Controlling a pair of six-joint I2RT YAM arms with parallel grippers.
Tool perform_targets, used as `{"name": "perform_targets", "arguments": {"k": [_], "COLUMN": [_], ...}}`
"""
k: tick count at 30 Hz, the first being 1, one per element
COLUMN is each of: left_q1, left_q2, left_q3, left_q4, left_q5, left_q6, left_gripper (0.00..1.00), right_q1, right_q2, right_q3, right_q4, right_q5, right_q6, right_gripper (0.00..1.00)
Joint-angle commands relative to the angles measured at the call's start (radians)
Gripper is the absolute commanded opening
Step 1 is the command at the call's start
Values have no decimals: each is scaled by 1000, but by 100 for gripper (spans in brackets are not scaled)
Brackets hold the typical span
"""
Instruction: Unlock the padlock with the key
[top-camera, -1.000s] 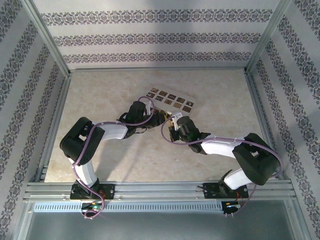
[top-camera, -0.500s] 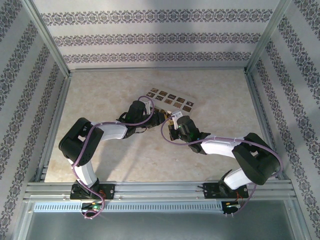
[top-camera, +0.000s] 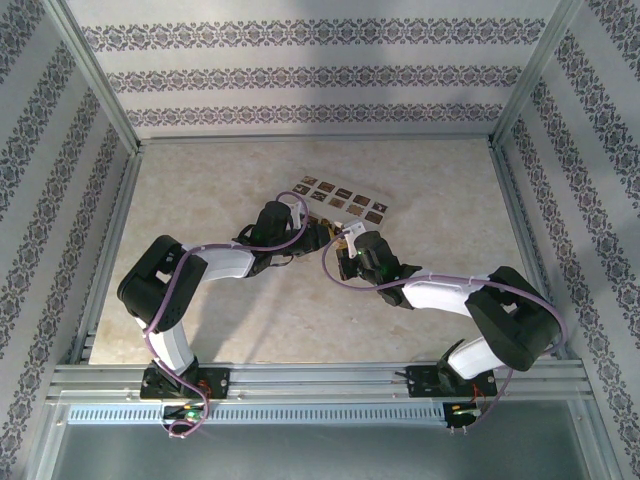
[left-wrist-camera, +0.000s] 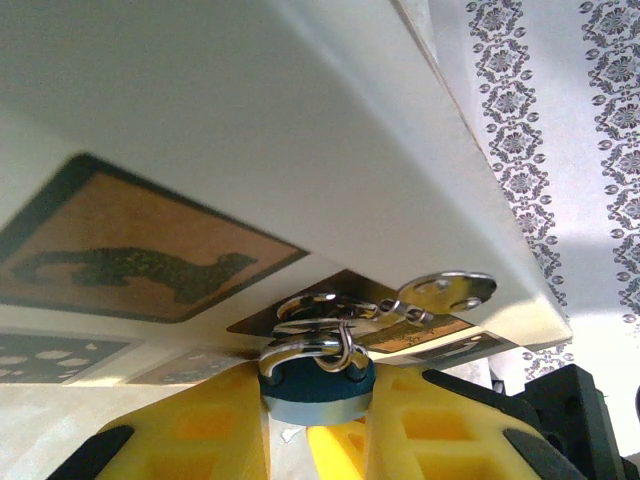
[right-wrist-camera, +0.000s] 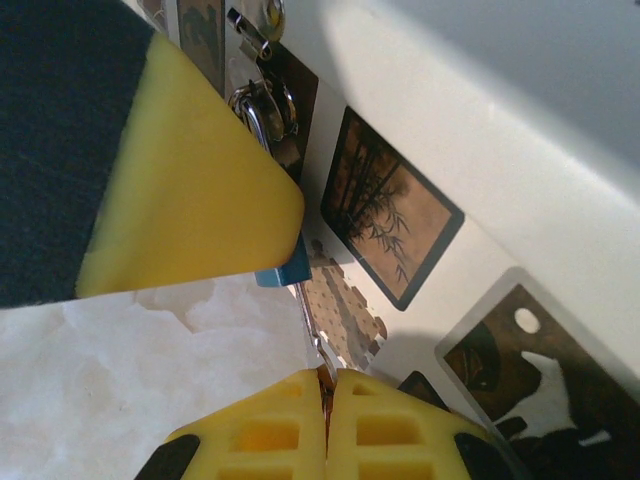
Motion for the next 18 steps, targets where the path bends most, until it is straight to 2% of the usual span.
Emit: {"name": "perform_targets", "arguments": {"k": [1,18], "left_q1": [-18,-18], "left_q2": [-37,-46], "left_q3": [32,37], "left_q4": [21,16], "left_q5": [3,6], "left_q6": [-10,-17], "left_gripper": [24,24], "right_q1": [2,-1], "right_q2": [-33,-21], "right_q3": [9,19], "right_q4": [43,68], "right_q5": [6,27], "right_q6": [-26,-53], "right_gripper": [0,0]}}
